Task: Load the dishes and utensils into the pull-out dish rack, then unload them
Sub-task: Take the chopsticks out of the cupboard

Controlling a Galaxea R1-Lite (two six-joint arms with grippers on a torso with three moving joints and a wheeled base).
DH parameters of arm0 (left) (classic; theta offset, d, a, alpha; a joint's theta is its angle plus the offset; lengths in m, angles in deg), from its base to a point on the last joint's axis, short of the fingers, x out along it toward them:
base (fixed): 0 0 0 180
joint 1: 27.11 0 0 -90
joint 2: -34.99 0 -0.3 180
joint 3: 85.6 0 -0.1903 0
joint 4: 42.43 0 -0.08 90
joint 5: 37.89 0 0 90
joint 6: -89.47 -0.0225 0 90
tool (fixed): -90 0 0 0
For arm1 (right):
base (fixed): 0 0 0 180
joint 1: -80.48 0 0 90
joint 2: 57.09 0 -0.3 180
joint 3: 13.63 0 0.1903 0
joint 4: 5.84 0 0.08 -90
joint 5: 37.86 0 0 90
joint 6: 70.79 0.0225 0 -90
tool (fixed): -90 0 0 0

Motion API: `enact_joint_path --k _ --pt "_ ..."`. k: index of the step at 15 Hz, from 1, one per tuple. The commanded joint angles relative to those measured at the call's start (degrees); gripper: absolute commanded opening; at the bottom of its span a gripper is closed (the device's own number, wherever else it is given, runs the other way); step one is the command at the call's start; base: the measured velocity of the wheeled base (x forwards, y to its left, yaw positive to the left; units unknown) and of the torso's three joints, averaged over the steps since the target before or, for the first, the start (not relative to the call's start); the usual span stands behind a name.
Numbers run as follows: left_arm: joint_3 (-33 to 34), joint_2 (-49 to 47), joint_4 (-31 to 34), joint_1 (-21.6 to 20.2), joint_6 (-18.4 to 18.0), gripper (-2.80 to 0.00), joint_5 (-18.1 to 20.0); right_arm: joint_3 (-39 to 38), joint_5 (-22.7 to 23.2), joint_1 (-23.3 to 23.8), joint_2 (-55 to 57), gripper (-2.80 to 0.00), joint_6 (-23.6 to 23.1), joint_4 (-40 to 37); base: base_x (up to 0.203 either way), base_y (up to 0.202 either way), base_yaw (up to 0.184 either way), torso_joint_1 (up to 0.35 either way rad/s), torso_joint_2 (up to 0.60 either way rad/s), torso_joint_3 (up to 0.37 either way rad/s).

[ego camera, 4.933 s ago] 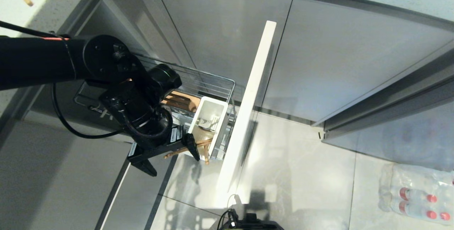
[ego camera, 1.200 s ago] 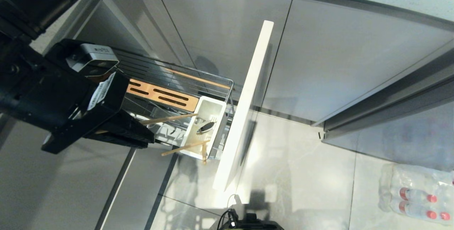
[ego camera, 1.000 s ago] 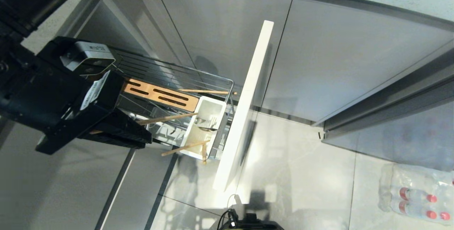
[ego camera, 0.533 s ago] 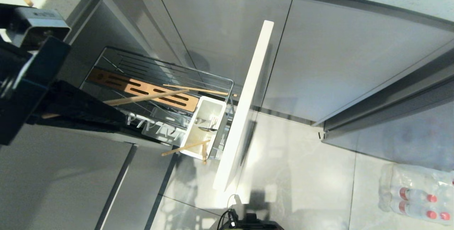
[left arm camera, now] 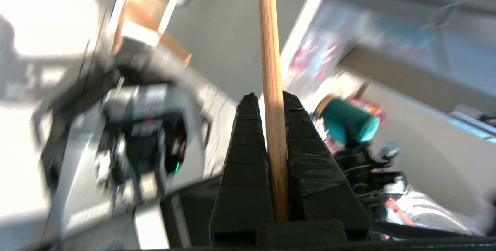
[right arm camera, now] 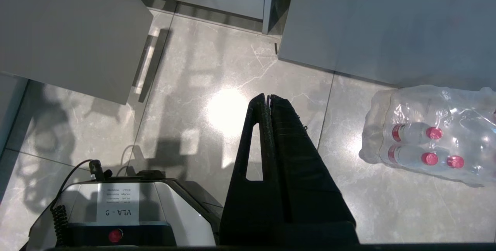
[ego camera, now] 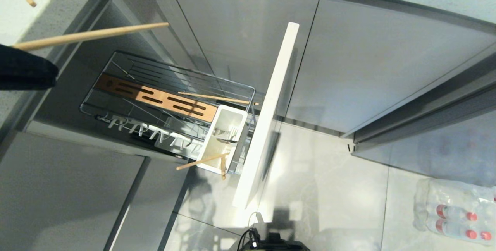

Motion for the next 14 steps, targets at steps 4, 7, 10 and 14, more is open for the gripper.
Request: enact_joint_path --k 4,7,10,14 --pt "-0.02 9.15 -5.59 -0.63 -2.16 -2.80 -0.32 0.00 -0.01 -0.02 0.04 -2.80 0.01 0.00 0.000 0.000 0.000 0.000 0.00 0.000" --pt "-0.02 11.46 -8.65 -5.12 -5.69 -2.80 -3.69 0.00 -0.01 -0.02 0.04 -2.80 0.01 0.00 0.000 0.000 0.000 0.000 0.00 0.000" --pt "-0.02 11.63 -9.15 -12.58 -10.35 -2.80 -11.65 0.00 -0.01 0.06 0.04 -2.80 0.08 0.00 0.000 0.000 0.000 0.000 0.00 0.000" --pt "0.00 10.94 -9.49 -22.26 -13.59 -2.80 -20.27 0.00 -0.01 -0.02 0.04 -2.80 0.01 0.00 0.000 0.000 0.000 0.000 0.00 0.000"
